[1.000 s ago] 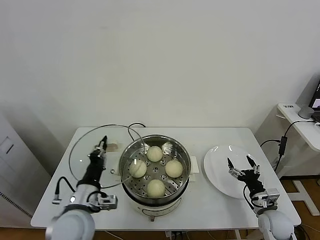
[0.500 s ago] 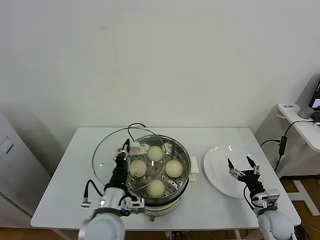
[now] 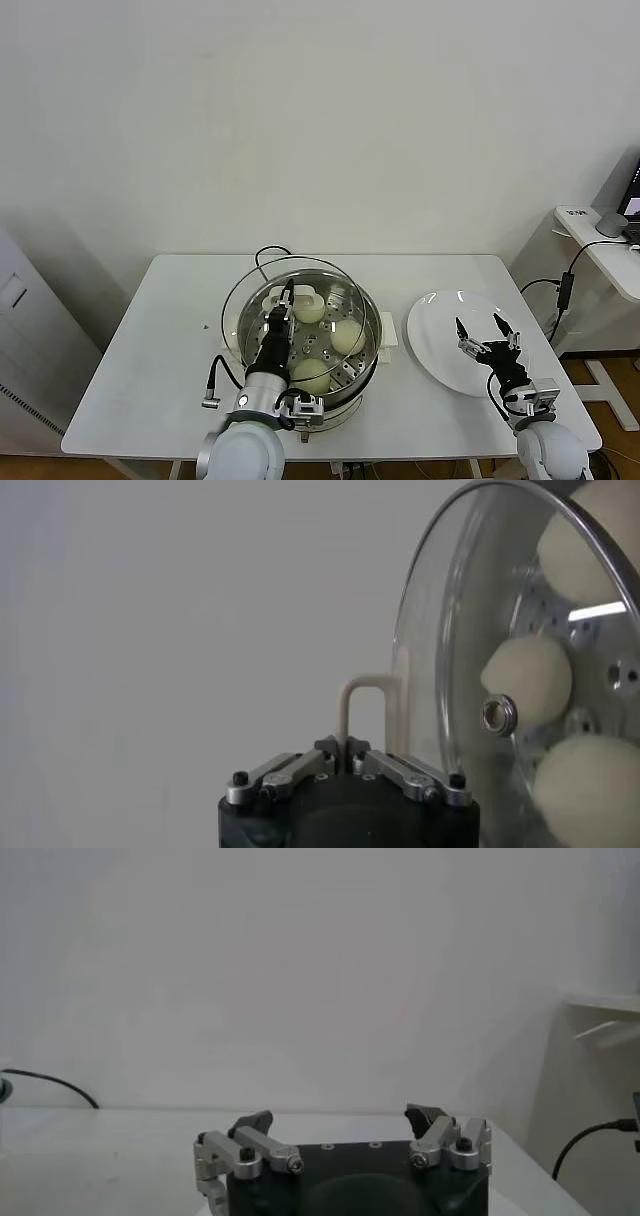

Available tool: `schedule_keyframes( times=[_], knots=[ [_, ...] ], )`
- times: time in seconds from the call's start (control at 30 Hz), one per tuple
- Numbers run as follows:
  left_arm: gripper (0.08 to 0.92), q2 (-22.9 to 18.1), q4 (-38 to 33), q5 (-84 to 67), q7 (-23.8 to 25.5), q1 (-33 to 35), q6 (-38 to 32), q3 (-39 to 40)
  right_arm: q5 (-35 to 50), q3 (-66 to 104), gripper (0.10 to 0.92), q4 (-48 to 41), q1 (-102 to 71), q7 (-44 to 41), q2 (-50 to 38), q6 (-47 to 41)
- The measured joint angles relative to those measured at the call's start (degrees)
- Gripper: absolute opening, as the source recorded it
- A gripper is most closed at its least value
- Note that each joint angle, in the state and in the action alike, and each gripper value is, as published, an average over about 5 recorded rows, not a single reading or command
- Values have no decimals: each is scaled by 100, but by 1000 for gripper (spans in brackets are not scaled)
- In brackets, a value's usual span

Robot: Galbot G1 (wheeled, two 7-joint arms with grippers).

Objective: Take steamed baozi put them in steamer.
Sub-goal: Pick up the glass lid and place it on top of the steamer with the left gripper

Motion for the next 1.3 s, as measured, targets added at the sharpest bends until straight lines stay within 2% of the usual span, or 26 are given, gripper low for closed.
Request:
schedule_keyframes(
  times=[1.3],
  knots=[
    [111,-130,494,-217,-485,76,-373,123,-38,29,823,-105,14,-26,95,3]
  ],
)
